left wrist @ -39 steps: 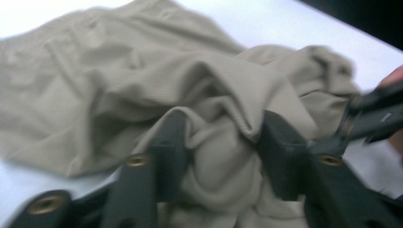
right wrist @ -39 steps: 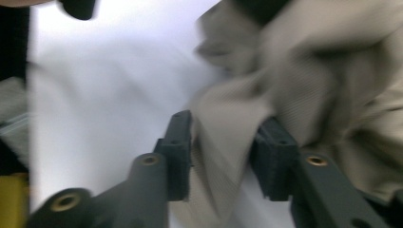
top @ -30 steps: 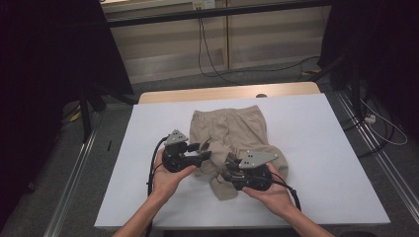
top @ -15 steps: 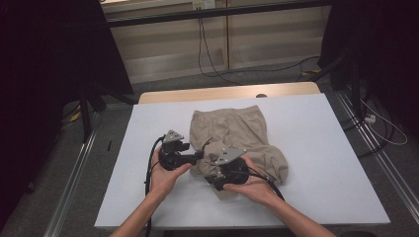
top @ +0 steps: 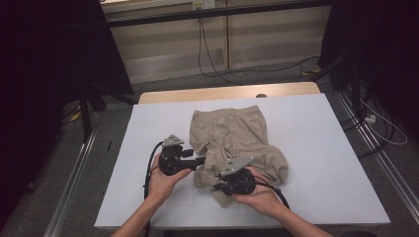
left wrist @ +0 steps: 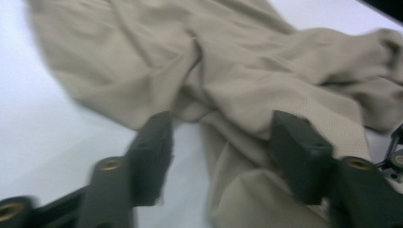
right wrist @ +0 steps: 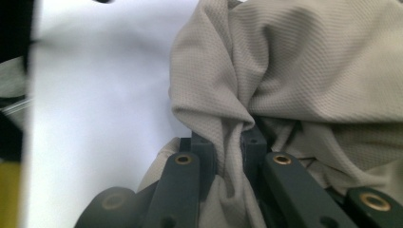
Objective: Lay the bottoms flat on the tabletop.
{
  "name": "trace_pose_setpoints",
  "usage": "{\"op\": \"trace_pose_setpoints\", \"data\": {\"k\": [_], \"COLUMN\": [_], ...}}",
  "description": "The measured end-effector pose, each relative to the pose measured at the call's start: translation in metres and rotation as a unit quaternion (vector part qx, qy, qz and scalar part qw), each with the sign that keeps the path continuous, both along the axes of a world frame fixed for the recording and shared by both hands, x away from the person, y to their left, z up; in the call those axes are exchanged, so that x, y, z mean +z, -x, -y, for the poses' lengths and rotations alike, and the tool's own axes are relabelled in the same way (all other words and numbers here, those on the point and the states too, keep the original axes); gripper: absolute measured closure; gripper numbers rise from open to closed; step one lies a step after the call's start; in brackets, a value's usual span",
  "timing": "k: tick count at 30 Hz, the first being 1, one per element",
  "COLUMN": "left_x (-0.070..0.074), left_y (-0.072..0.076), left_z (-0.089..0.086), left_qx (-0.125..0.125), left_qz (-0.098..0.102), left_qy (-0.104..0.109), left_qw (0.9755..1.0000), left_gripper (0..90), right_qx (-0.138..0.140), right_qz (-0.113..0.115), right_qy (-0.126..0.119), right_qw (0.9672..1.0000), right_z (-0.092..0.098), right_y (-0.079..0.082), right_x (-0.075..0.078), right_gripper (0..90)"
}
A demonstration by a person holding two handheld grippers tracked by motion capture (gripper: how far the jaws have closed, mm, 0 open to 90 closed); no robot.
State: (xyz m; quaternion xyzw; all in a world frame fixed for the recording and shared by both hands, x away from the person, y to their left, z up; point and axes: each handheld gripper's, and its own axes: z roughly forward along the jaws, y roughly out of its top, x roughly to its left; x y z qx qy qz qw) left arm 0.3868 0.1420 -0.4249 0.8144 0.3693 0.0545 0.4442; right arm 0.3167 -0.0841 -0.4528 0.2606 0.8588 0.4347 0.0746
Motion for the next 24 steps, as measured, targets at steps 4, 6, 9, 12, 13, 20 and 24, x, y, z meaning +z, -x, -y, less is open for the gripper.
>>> {"op": "trace_pose_setpoints", "data": {"k": [4,6,9,12,13,20,24], "left_x": [0.000,0.000,-0.001,-0.001,-0.002,-0.013,-0.014], "left_y": [0.012,0.021,0.035,0.050,0.054,0.068,0.070], "left_z": [0.007,0.010,0.013,0.012,0.011,0.008,0.011], "left_qx": [-0.024,-0.039,-0.062,-0.080,-0.085,-0.106,-0.110], "left_qz": [-0.003,-0.003,-0.006,-0.017,-0.016,-0.026,-0.017], "left_qy": [-0.002,-0.006,-0.011,-0.008,-0.008,-0.047,-0.064], "left_qw": [0.9997,0.9992,0.9980,0.9966,0.9962,0.9929,0.9918], "left_gripper": [44.3,44.3,44.5,49.6,51.7,75.2,89.7], "right_qx": [0.015,0.018,0.022,0.033,0.034,0.017,0.000], "right_qz": [-0.012,-0.021,-0.040,-0.047,-0.052,-0.024,-0.023], "right_qy": [-0.007,-0.016,-0.038,-0.049,-0.055,-0.020,-0.043], "right_qw": [0.9998,0.9995,0.9982,0.9971,0.9965,0.9994,0.9988], "right_z": [0.005,0.009,0.014,0.017,0.018,0.023,0.030], "right_y": [0.019,0.028,0.041,0.055,0.059,0.068,0.063], "right_x": [0.001,0.002,0.005,0.010,0.011,0.011,0.019], "right_gripper": [82.1,82.1,82.0,82.0,81.9,50.1,35.4]}}
